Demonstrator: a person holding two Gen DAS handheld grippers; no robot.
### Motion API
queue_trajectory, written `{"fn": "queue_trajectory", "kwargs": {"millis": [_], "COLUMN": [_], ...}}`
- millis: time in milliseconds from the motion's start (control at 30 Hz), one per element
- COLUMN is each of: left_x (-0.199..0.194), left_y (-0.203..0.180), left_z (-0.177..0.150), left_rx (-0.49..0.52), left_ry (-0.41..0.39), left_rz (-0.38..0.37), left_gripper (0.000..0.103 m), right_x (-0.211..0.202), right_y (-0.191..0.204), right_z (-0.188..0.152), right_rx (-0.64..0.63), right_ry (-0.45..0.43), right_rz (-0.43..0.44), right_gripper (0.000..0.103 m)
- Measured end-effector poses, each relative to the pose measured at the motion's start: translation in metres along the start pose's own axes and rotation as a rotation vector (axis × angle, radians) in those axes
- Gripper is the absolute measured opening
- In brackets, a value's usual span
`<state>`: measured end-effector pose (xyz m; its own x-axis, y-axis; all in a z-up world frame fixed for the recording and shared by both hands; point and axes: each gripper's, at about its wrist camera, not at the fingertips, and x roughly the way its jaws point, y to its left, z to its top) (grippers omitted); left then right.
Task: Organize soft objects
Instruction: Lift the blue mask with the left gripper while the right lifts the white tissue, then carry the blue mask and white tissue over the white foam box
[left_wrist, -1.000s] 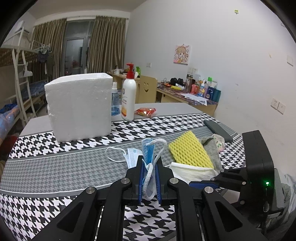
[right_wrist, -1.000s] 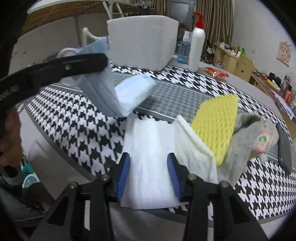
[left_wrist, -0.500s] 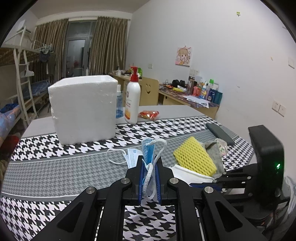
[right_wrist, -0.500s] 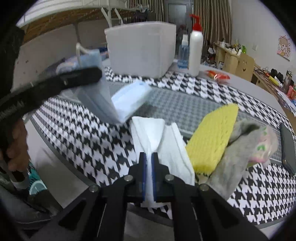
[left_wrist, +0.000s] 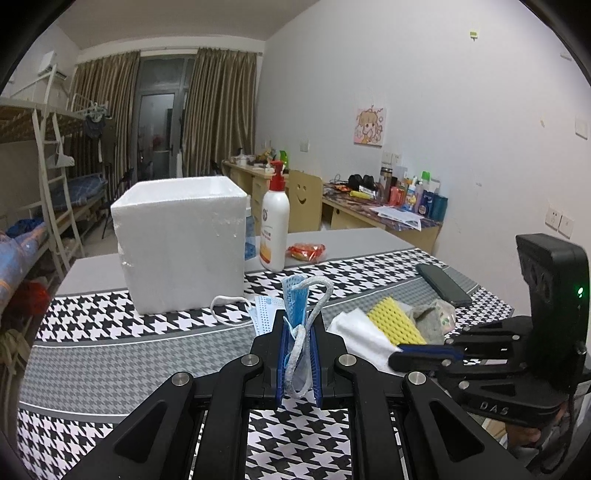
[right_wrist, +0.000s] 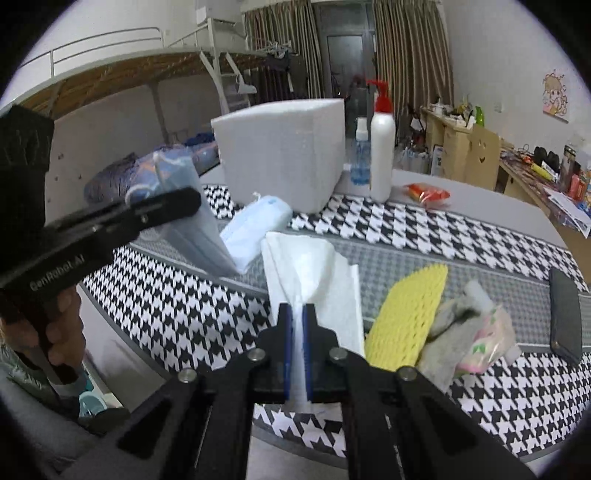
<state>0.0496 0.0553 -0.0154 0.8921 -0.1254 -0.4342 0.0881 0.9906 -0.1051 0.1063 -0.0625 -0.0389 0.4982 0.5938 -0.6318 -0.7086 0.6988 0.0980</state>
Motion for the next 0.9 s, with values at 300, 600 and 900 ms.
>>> {"fn": "queue_trajectory", "kwargs": {"millis": [300, 600, 900], "left_x": [0.0, 0.002, 0.004], "left_y": [0.0, 0.002, 0.001], "left_z": [0.009, 0.022, 0.035], "left_rx": [0.021, 0.036, 0.062], "left_ry": [-0.017, -0.031, -0.044], "left_rz": [0.007, 0.017, 0.041], "left_gripper": [0.012, 0.012, 0.012], "right_x": [-0.007, -0.009, -0.013], "right_y": [-0.002, -0.004, -0.005], "right_z": [0.014, 0.031, 0.045], "right_rx": [0.007, 0.027, 0.03], "right_ry": [-0.051, -0.09, -0.119], "right_rz": [-0.016, -0.035, -0.053], "right_gripper": [0.008, 0.008, 0.008]}}
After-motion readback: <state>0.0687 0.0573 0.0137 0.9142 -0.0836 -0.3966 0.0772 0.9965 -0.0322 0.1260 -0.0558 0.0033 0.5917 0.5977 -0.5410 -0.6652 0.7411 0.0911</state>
